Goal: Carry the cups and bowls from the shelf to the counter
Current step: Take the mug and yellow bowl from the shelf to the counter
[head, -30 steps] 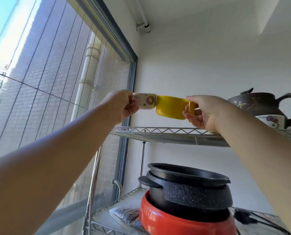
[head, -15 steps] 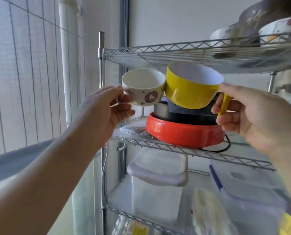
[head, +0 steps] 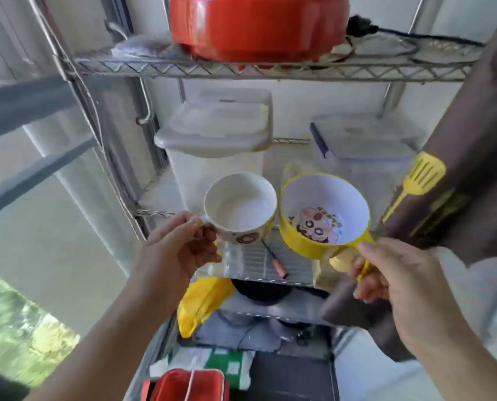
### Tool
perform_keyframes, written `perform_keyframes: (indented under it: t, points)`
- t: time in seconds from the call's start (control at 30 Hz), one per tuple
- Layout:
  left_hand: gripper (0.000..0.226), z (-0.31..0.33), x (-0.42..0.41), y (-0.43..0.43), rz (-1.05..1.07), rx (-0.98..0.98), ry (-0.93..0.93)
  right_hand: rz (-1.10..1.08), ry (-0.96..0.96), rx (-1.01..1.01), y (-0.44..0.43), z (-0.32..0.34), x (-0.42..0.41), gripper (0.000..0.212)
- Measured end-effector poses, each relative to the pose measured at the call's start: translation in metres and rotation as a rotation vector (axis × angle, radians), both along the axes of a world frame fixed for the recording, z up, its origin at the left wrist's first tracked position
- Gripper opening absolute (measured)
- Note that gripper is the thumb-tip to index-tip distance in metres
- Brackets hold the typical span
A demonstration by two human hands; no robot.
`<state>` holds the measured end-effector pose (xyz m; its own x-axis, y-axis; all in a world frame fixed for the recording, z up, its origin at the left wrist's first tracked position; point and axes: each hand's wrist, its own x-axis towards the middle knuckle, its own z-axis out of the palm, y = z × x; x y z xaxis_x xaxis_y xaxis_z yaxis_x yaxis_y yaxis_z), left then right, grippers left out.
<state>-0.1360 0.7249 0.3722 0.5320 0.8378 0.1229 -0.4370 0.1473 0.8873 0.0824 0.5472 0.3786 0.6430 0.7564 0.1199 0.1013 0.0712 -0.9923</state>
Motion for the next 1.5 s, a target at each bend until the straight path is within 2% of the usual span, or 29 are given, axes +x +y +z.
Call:
perform_keyframes:
  t: [0.17,0.23,0.3,0.47,0.57,0.7,0.8,0.9,1.07,1.3,1.5]
  points:
    - [0.011,-0.071,0.031,-0.030,-0.100,-0.080,0.162,-0.209,0.059,-0.132,-0.068,-0.064,0.013,0.036]
    - [0.033,-0.097,0.044,-0.040,-0.152,-0.115,0.201,-0.286,0.122,-0.150,-0.101,-0.087,0.013,0.034]
    - [0.042,-0.119,0.058,-0.055,-0.225,-0.149,0.257,-0.344,0.191,-0.181,-0.137,-0.108,0.011,0.029]
    - [0.037,-0.160,0.095,-0.112,-0.423,-0.167,0.466,-0.468,0.248,-0.364,-0.245,-0.155,0.010,0.033]
    - [0.022,-0.172,0.126,-0.155,-0.591,-0.119,0.542,-0.567,0.297,-0.448,-0.308,-0.170,0.010,0.032]
    - [0.026,-0.185,0.178,-0.218,-0.829,-0.100,0.629,-0.762,0.328,-0.493,-0.381,-0.182,0.014,0.035]
    - [0.029,-0.198,0.217,-0.273,-0.977,-0.091,0.678,-0.933,0.383,-0.499,-0.430,-0.192,0.015,0.037]
    - [0.020,-0.209,0.252,-0.335,-1.100,-0.079,0.702,-1.074,0.456,-0.486,-0.476,-0.203,0.014,0.038]
    - [0.036,-0.215,0.314,-0.436,-1.243,-0.026,0.742,-1.314,0.586,-0.460,-0.546,-0.217,0.007,0.030]
    - [0.033,-0.222,0.383,-0.526,-1.400,0.175,0.768,-1.591,0.610,-0.387,-0.617,-0.220,0.019,0.029]
    - [0.047,-0.233,0.437,-0.580,-1.459,0.177,0.800,-1.710,0.609,-0.317,-0.676,-0.232,0.080,0.030]
